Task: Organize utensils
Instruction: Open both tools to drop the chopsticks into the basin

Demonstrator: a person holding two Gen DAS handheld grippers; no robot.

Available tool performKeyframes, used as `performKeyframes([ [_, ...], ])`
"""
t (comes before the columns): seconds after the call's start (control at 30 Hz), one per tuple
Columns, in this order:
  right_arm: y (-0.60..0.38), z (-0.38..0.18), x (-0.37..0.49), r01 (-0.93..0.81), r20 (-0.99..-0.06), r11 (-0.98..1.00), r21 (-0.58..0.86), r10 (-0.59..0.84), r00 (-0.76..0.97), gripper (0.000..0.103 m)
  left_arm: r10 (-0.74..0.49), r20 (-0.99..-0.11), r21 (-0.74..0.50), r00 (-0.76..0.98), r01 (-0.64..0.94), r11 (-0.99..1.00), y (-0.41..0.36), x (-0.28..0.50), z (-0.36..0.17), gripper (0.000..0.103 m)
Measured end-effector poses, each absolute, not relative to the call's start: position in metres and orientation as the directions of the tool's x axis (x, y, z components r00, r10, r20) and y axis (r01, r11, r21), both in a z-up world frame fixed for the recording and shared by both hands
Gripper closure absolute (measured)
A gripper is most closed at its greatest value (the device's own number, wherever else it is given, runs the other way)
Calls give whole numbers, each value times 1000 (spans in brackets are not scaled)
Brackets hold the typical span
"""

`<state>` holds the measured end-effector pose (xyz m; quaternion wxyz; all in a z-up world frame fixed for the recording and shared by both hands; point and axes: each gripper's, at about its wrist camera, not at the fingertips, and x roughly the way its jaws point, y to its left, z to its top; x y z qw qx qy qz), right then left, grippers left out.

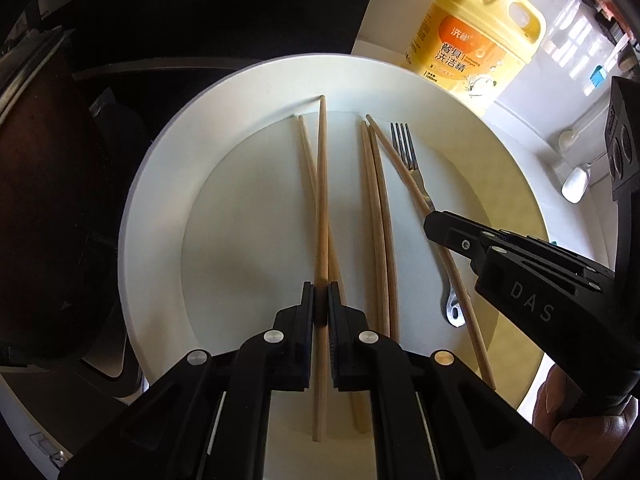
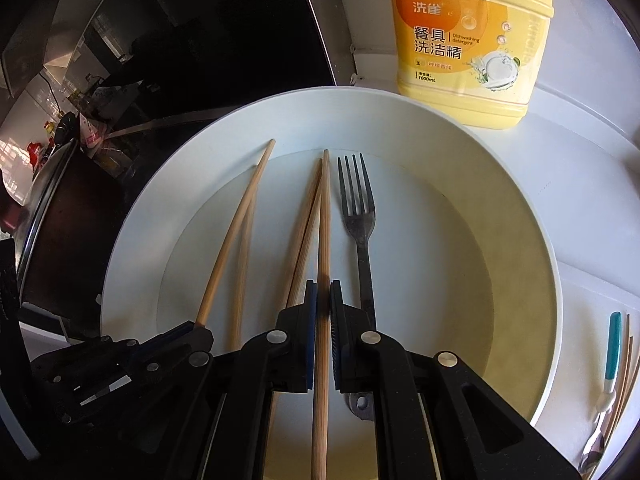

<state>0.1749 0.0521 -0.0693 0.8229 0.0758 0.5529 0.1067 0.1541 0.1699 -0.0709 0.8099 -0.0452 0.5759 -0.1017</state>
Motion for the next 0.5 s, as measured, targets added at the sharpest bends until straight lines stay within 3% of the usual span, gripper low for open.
performKeyframes([
  [0.23, 47, -73, 174, -97, -900, 968, 232, 252, 356, 96, -190, -938, -170, 290, 94, 981, 168, 156, -77, 95],
  [0.27, 46, -72, 173, -100, -900, 968, 232, 252, 357, 95, -188, -937, -167, 293, 94, 981, 168, 156, -76, 91],
  [0.3, 46, -71, 173, -101, -899, 969, 226, 247, 362, 94, -184, -937, -164, 296, 94, 982, 167, 155, -74, 87],
  [0.43, 38, -64, 168, -98, -892, 970, 222, 243, 382, 87, -159, -931, -135, 330, 96, 986, 168, 150, -62, 43],
  [0.5, 34, -59, 165, -95, -886, 971, 222, 241, 395, 77, -144, -925, -119, 352, 93, 989, 168, 146, -54, 38],
])
